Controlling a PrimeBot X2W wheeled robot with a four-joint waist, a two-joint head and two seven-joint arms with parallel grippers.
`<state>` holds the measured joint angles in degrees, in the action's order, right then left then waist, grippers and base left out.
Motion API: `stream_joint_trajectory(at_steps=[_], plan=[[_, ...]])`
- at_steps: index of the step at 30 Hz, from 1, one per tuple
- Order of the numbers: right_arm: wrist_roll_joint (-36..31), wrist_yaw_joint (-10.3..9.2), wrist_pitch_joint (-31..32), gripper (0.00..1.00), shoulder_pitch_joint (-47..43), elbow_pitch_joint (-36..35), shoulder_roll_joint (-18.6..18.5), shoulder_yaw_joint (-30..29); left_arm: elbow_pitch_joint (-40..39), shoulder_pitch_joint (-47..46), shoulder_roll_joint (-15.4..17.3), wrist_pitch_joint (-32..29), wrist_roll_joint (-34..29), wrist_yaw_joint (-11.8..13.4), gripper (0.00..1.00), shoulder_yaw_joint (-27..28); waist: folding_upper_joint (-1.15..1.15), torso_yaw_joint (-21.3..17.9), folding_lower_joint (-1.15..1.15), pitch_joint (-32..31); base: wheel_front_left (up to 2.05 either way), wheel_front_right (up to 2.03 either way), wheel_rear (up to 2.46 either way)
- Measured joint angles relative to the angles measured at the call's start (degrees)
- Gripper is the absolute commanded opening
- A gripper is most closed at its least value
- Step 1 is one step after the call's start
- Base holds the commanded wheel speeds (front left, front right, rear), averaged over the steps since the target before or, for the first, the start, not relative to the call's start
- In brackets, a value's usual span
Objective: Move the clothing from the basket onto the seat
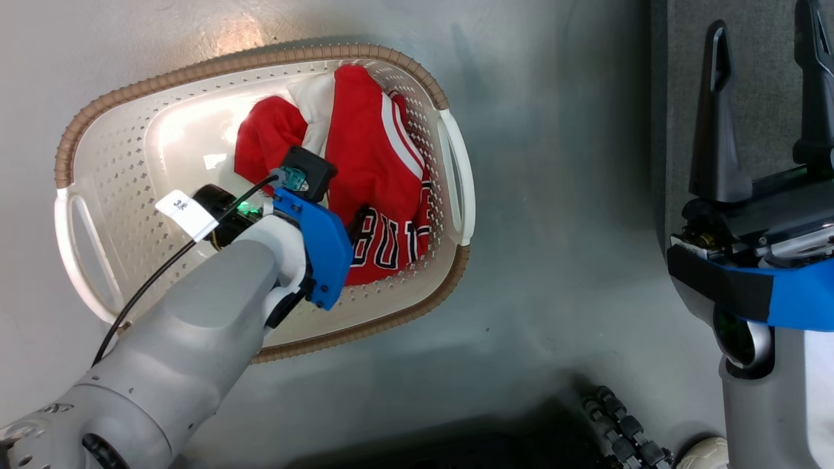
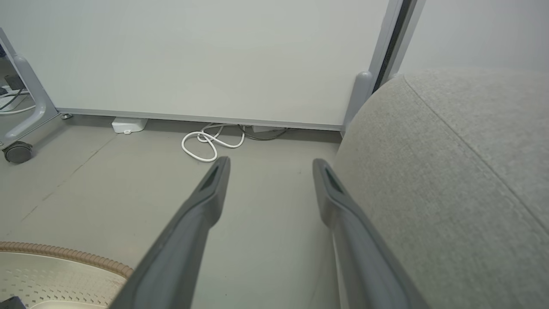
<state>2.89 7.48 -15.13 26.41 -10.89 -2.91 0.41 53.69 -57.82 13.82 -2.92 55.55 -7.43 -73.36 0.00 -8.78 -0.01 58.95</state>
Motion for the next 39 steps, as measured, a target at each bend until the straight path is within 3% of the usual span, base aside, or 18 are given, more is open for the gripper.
stream_joint_trajectory(at_steps=[11,12,14,39], plan=[[-0.2,0.0,0.0,1.0,-0.8,-0.5,0.0,0.5,-8.7,0.2,0.6,0.1,2.3,0.0,1.0,0.0,0.0,0.0,0.0,1.0,0.0,0.0,0.0],[-0.2,0.01,0.0,1.0,-0.8,-0.5,0.0,0.5,-9.5,0.3,0.7,-0.1,1.9,0.0,0.91,0.0,0.0,0.0,0.01,1.0,0.0,0.0,0.0],[-0.2,0.0,0.0,1.0,-0.8,-0.4,0.0,0.6,-9.8,0.3,0.8,0.1,-0.4,0.0,0.0,0.0,0.0,0.0,0.01,1.0,0.0,0.0,0.0],[0.5,0.0,0.0,1.0,0.6,1.1,0.0,0.7,-8.6,0.3,0.9,7.2,-2.9,0.0,0.0,0.0,0.0,1.1,0.01,-2.2,0.0,0.0,0.0]])
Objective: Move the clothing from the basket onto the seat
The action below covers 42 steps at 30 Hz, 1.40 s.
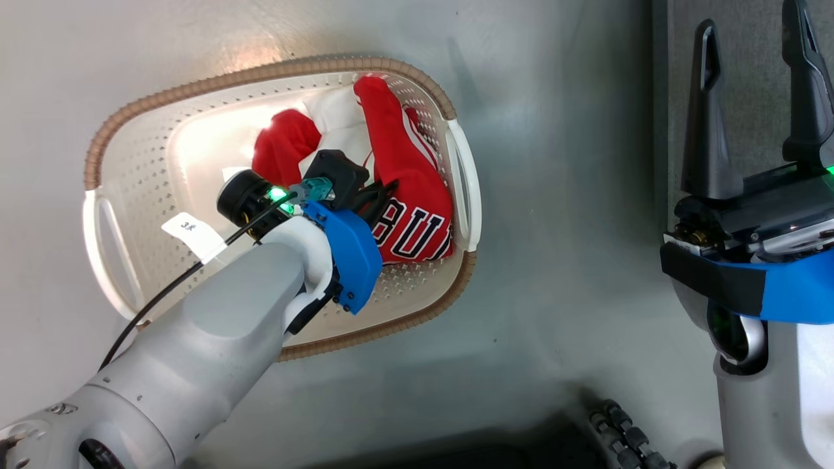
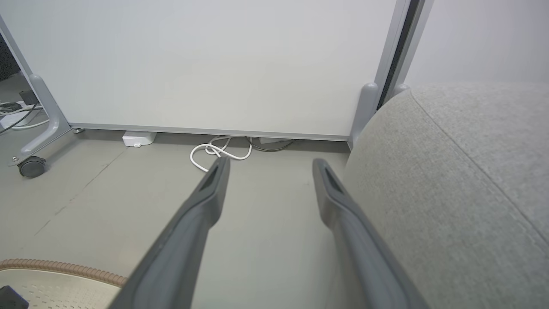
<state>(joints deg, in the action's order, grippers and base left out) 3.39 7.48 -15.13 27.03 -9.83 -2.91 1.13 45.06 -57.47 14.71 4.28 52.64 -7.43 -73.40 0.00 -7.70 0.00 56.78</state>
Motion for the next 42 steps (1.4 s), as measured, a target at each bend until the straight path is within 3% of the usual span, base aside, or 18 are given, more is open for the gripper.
stream_joint_trajectory(at_steps=[12,27,31,42], plan=[[0.0,0.0,0.0,1.0,-0.1,3.1,0.0,-0.4,-1.2,4.4,-0.6,5.6,0.6,0.0,0.0,0.0,0.0,2.6,0.0,-7.2,0.0,0.0,0.0],[0.3,0.0,0.0,1.0,-3.5,7.6,-1.1,-0.3,-4.2,10.5,-0.8,10.5,2.9,0.0,0.0,0.1,0.0,6.8,0.0,-20.9,0.0,0.0,0.0],[0.8,0.0,0.0,1.0,-5.3,8.7,-1.3,-0.4,-7.7,11.8,-0.2,10.7,2.0,0.0,0.0,4.2,0.0,7.7,0.01,-25.1,0.0,0.0,0.0],[1.9,0.0,0.0,1.0,-9.3,11.2,-1.3,-0.4,-15.9,19.7,1.6,10.7,-7.6,0.0,0.0,17.0,-0.01,9.4,0.02,-36.3,0.0,0.0,0.0]])
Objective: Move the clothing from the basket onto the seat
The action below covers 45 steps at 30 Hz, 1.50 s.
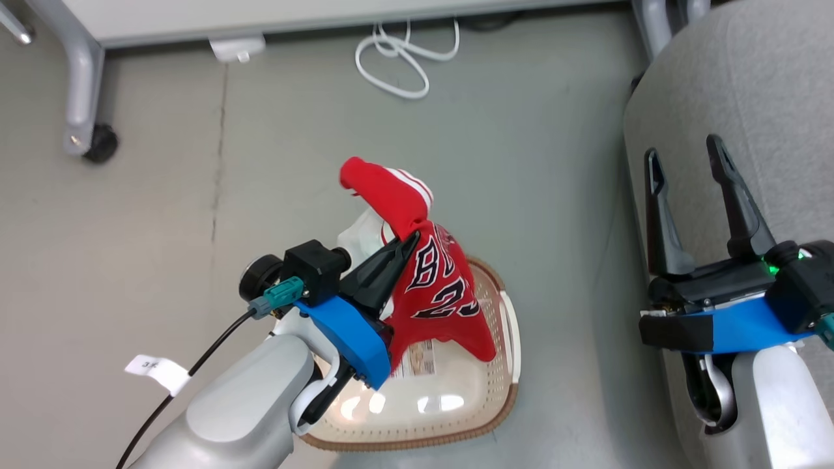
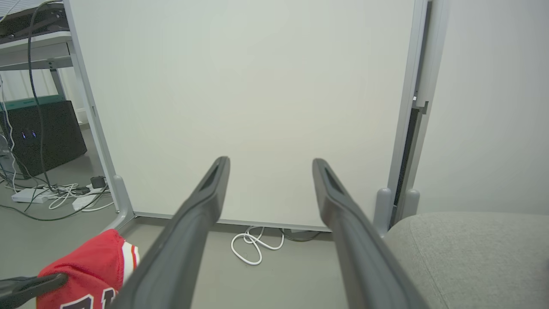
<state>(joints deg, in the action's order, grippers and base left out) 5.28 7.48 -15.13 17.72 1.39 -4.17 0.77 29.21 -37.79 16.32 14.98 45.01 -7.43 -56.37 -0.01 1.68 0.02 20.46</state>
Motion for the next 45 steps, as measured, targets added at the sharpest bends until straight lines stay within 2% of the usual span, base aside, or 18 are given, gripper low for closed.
stream_joint_trajectory(at_steps=[8,19,28,38,43,45], plan=[[0.6,0.0,0.0,1.0,-2.0,1.2,0.2,0.1,-5.8,2.2,0.0,0.0,-6.2,0.0,0.0,6.3,0.0,0.4,0.0,-5.8,0.0,0.0,0.0],[1.4,0.0,0.0,1.0,-3.9,1.8,0.7,0.3,-13.2,-1.3,-0.5,0.0,-11.1,0.0,0.0,8.9,0.0,0.6,-0.01,-10.2,0.0,0.0,0.0],[1.9,0.0,0.0,1.0,-5.0,2.0,1.0,0.3,-16.9,-7.1,-1.1,0.0,-12.6,0.0,0.0,9.0,0.0,-0.2,-0.01,-12.4,0.0,0.0,0.0],[2.4,0.0,0.0,1.0,-5.4,1.6,1.2,0.9,-16.9,-9.7,-1.3,0.0,-12.4,0.0,0.0,8.5,0.0,-0.8,-0.01,-13.4,0.0,0.0,0.0],[2.4,0.0,0.0,1.0,-5.0,0.1,0.9,3.8,-16.6,-9.7,-1.4,0.0,-12.5,0.0,0.0,8.3,0.0,-0.9,-0.02,-13.5,0.0,0.0,0.0],[2.6,0.0,0.0,1.0,-4.1,-0.6,-0.3,6.3,-16.5,-9.7,-1.5,0.0,-12.7,0.0,0.0,8.3,0.0,-0.9,-0.02,-13.5,0.0,0.0,0.0]])
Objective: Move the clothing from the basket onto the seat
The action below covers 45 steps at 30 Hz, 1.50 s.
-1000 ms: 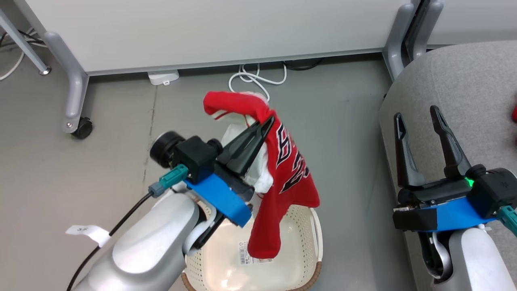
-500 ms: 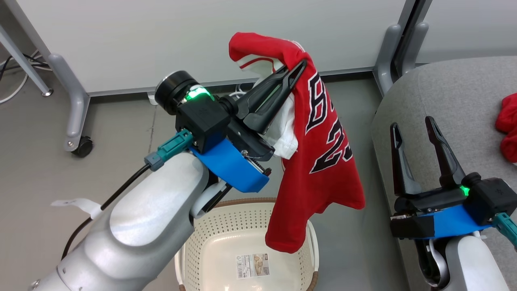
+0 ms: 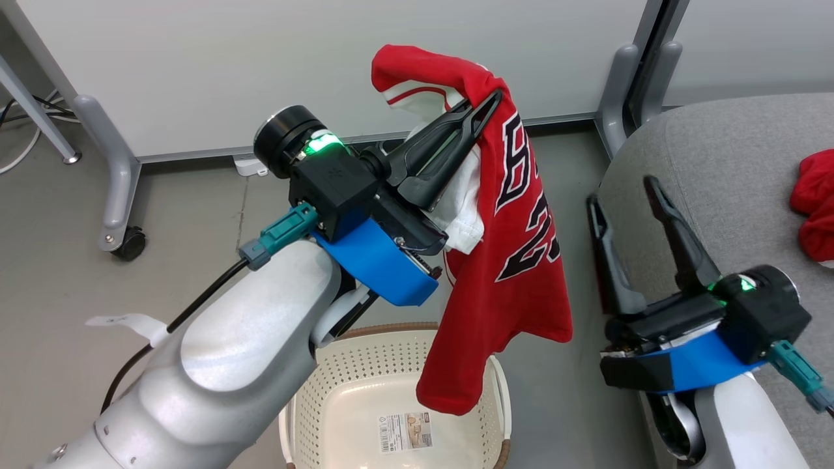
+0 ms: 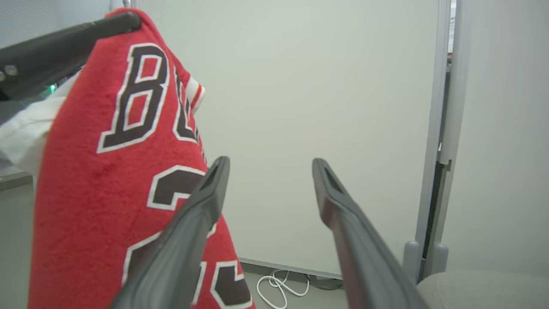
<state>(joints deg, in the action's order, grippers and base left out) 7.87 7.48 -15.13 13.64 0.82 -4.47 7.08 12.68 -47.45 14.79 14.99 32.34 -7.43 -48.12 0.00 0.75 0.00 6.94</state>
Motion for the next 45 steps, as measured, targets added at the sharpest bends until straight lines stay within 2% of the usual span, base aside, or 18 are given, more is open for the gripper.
stream_joint_trajectory(at_steps=[9,20,25,32,33,34,45], plan=[[3.6,0.01,0.0,1.0,6.3,1.7,-8.2,11.8,0.1,0.0,-0.6,0.0,-0.2,0.0,0.0,-0.1,0.0,0.6,0.0,0.3,0.0,0.0,0.0],[14.8,0.0,0.0,1.0,15.5,8.5,-17.3,27.1,-1.4,0.1,-1.7,0.0,-0.8,0.0,0.0,-3.5,0.0,2.0,0.0,0.5,0.0,0.0,0.0],[19.0,0.0,0.0,1.0,18.6,10.6,-18.7,31.0,-2.1,0.1,-2.3,0.0,-1.0,0.0,0.0,-4.5,0.0,2.4,0.0,0.5,0.0,0.0,0.0],[20.1,0.0,0.0,1.0,19.4,12.4,-18.3,32.7,-2.7,0.1,-2.4,0.0,-1.0,0.0,0.0,-4.9,0.0,3.2,0.0,0.8,0.0,0.0,0.0],[20.2,0.0,0.0,0.69,19.3,12.7,-18.2,32.9,-2.7,0.1,-2.4,0.0,-1.1,0.0,0.0,-4.9,0.0,3.2,0.0,0.8,0.0,0.0,0.0],[20.3,0.01,0.0,0.0,19.3,12.9,-18.0,33.1,-2.7,0.1,-2.3,0.0,-1.1,0.0,0.0,-4.9,0.0,3.2,0.0,0.8,0.0,0.0,0.0],[20.7,0.01,0.0,0.0,17.8,13.3,-16.9,32.7,-2.1,0.2,-2.2,0.0,-1.2,0.0,0.0,-4.8,0.0,2.6,0.0,0.2,0.0,0.0,0.0]])
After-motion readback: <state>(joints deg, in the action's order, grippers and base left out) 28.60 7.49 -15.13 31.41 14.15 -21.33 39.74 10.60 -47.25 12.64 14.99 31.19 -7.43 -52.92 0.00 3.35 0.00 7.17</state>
